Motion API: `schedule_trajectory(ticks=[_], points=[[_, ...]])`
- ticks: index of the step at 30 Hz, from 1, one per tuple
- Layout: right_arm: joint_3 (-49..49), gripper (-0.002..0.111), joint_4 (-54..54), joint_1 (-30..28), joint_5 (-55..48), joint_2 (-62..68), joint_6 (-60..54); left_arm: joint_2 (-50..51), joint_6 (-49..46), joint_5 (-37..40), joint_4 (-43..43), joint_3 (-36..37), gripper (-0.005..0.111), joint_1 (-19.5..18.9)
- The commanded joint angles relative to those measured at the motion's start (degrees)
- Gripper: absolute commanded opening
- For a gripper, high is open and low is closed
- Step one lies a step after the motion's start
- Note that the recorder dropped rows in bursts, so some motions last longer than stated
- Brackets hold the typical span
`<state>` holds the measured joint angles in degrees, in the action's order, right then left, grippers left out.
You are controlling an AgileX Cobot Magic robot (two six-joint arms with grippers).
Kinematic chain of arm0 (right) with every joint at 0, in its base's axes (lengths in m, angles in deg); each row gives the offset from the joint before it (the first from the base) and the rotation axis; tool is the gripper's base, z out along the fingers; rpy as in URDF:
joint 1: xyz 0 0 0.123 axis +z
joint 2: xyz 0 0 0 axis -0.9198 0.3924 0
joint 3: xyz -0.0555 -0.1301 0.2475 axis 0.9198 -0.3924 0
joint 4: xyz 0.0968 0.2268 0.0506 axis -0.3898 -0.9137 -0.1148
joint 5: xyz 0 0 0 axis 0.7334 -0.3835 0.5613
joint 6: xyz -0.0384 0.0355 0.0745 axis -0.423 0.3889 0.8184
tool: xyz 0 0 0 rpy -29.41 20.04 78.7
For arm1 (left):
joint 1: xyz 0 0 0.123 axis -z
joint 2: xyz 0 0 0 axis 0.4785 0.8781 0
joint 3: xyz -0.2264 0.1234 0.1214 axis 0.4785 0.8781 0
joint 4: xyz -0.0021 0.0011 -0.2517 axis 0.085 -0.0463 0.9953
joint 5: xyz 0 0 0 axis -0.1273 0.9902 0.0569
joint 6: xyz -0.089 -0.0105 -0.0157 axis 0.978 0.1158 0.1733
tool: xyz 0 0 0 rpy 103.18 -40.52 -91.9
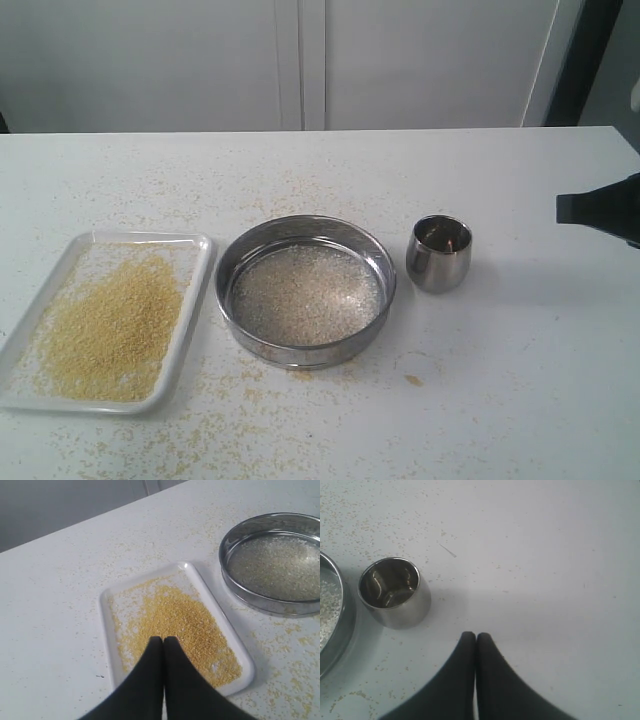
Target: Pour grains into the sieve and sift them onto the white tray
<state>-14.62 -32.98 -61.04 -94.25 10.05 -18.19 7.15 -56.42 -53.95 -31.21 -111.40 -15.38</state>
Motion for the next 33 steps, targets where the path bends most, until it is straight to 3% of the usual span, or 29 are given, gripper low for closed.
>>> schedule_trajectory(ticks=[1, 6, 10, 21, 33], points=[[-0.23, 0.000, 0.15, -0.26, 0.74, -0.37, 0.23, -2.45, 0.83, -0.34, 0.85, 1.47, 0.000, -2.49], [-0.23, 0.000, 0.15, -0.26, 0.74, -0.37, 0.23, -2.45, 3.02, -0.96, 1.01, 1.47, 0.000, -2.49], [-0.23, 0.000, 0.15, -0.26, 0.74, -0.37, 0.23, -5.36, 15.55, -0.96, -7.99, 2.14, 0.000, -2.49], [-0.23, 0.000, 0.15, -0.26, 0.74, -0.37, 0.23, -14.47, 14.43, -0.96, -6.47, 11.16, 0.000, -6.94], [-0.23, 0.000, 0.15, -0.26, 0.74, -0.37, 0.23, -22.95, 13.73, -7.05, -5.29, 22.72, 0.000, -7.36]])
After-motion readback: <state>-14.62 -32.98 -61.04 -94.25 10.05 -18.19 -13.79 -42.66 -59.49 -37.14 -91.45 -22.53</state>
